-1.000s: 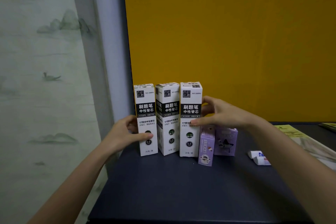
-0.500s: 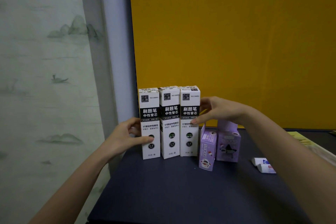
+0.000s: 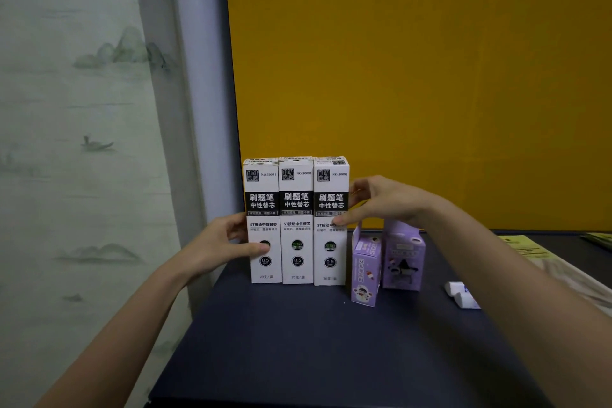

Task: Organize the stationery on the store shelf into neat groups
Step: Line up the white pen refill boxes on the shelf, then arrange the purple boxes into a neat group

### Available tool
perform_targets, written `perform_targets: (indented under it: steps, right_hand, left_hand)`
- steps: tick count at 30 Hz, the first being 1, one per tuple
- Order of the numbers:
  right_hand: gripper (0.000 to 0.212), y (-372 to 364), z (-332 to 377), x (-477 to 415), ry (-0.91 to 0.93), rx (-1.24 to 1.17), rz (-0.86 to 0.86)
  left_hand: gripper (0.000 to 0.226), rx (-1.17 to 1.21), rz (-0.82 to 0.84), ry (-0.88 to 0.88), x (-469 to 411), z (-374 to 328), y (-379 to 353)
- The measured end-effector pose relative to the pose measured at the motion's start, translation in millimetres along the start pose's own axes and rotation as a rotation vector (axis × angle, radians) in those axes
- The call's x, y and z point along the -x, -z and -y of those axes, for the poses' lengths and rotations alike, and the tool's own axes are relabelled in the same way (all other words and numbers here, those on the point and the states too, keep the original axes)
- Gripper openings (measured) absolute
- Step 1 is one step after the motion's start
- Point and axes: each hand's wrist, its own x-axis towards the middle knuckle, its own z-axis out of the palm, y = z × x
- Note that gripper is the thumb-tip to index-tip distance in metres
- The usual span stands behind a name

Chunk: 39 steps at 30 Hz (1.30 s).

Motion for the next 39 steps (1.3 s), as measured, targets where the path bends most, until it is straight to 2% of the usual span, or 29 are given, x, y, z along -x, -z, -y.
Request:
perform_targets:
  steps: [2,6,10,11,14,15,18,20,22,24,27,29,32,36,39]
  right_hand:
    - [0.054,-1.2,0.6,1.3,0.0,-0.011,0.0]
    - [0.054,-1.8,1.1,2.7,0.021,0.027,0.011]
    - [0.055,0.5,3.8,0.6,0.039,0.1,0.038]
    - [0.055,1.3,4.1,1.0,0.041,0.113,0.041]
    - [0.055,8.4,3.5,8.5,0.056,0.124,0.034]
    - [0.056,12.5,3.0,13.7,0.067,0.127,0.017]
    - [0.052,28.6,-6.1,32.5,0.114,0.154,-0.076]
    - [0.05,38.0,-17.0,44.4,0.144,0.175,-0.138]
    - [0.05,42.4,-29.5,55.0,0.145,0.17,-0.147]
    - [0.057,41.7,-42.9,62.5,0.111,0.194,-0.112]
    - [0.063,35.5,-59.4,68.4,0.048,0.203,-0.073]
    - [0.055,29.9,-68.0,69.6,0.044,0.18,-0.057]
    - [0.042,22.2,-75.1,73.0,0.064,0.17,-0.1]
    - [0.048,17.4,-76.6,79.1,0.078,0.163,-0.14]
    - [0.048,14.5,-74.9,84.4,0.077,0.149,-0.152]
  left_hand:
    - [0.059,0.004,0.007,0.004,-0.7,1.2,-0.3]
    - [0.046,-0.02,-0.021,-0.007,-3.5,7.1,-3.9]
    - [0.05,-0.063,-0.061,-0.01,-2.7,4.5,-4.6]
    - [0.055,-0.066,-0.066,-0.015,-1.3,2.9,-3.3]
    - [0.094,-0.129,-0.089,0.012,6.1,-2.7,1.3]
    - [0.095,-0.213,-0.156,0.0,9.9,-5.2,1.5]
    - [0.072,-0.426,-0.474,-0.166,24.2,-15.6,-3.0]
    - [0.051,-0.45,-0.57,-0.307,37.6,-30.7,-14.1]
    - [0.032,-0.422,-0.508,-0.336,46.1,-45.7,-33.0]
    - [0.026,-0.378,-0.381,-0.274,47.5,-55.0,-59.5]
    - [0.044,-0.425,-0.212,-0.18,38.1,-56.9,-98.8]
    - [0.055,-0.529,-0.14,-0.134,28.3,-51.5,-116.8]
    - [0.065,-0.648,-0.135,-0.102,16.9,-47.5,-132.8]
    - [0.088,-0.716,-0.179,-0.138,8.7,-44.7,-145.3]
    - [0.082,-0.769,-0.204,-0.147,5.9,-43.2,-150.6]
